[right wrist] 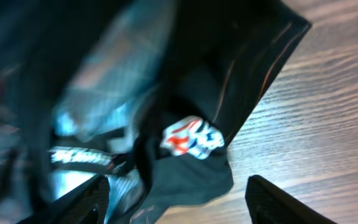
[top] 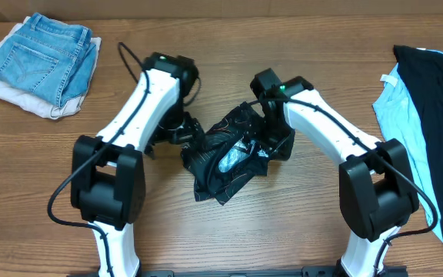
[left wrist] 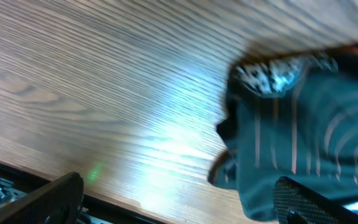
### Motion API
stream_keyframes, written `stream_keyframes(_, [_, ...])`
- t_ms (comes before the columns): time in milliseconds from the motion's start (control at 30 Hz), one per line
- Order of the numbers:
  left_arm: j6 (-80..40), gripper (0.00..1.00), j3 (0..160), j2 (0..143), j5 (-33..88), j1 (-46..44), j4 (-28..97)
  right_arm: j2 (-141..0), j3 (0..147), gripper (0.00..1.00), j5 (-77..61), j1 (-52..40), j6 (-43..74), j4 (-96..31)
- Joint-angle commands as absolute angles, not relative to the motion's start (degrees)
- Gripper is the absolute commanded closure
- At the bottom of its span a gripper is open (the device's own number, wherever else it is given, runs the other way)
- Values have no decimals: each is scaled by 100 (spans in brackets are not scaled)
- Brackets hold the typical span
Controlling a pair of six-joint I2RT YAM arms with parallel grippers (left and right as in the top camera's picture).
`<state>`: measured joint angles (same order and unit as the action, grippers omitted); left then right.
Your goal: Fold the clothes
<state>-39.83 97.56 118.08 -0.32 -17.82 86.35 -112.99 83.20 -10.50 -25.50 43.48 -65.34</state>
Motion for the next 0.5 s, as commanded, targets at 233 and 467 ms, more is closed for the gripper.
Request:
stream_keyframes(233, [-3850,0,9848,11732,-368,-1522,8630,-11275,7795,45,-1339,-2519,4707,-6049])
stream_keyframes(467, [-3809,0,9841,11732,-366,-1525,8626,-11273,7859,74,-1173,-2517,4827,-6337])
